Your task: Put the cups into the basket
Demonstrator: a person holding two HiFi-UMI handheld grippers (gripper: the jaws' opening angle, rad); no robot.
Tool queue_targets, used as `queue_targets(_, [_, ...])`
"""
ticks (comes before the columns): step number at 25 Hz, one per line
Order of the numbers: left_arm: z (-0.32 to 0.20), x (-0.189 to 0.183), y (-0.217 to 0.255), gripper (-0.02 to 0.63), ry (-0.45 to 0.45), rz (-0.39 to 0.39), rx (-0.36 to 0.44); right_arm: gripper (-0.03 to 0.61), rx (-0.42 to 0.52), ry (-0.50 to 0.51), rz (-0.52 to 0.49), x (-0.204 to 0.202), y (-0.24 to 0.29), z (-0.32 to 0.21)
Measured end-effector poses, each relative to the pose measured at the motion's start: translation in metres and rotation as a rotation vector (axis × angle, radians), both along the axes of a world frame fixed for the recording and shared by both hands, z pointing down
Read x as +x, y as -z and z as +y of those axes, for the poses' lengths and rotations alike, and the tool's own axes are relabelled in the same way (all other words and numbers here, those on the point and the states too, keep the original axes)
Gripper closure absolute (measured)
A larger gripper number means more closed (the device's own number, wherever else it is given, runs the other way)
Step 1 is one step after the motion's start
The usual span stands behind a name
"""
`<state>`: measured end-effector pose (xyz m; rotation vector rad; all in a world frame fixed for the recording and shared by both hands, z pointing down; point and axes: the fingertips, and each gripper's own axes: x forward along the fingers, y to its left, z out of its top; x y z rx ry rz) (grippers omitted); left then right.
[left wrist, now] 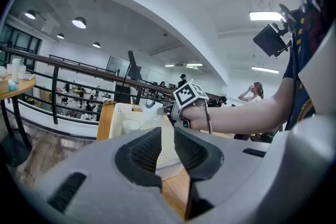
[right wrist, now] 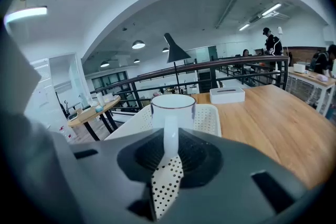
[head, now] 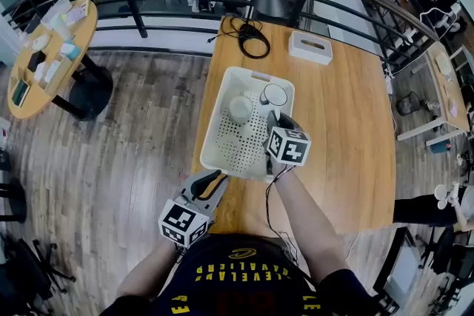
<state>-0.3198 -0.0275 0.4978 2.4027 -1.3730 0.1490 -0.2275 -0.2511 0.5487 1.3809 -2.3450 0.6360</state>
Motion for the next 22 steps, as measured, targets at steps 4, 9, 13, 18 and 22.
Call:
queue_targets(4, [0.007,-0.01,-0.007,0.546,0.013,0.004,-0.024,0.517,-0.004,-0.024,0.033,-0.007,-0.01,-0.009])
queue_targets(9, [0.013,-0.02,-0.013,0.546,0.031,0.008,-0.051,0.517,-0.036,-0.083,0.063,-0.012,-0.024,-0.019])
queue_targets(13, [0.016,-0.025,-0.018,0.546,0.038,0.01,-0.067,0.517,-0.079,-0.146,0.063,-0.009,-0.046,-0.026])
queue_targets(18, [0.017,-0.031,-0.023,0.546,0.045,0.008,-0.087,0.517,-0.123,-0.169,0.109,-0.005,-0.071,-0.028])
queue_targets(22, [0.017,-0.033,-0.026,0.546,0.047,0.015,-0.104,0.517,-0.146,-0.184,0.125,-0.003,-0.084,-0.03])
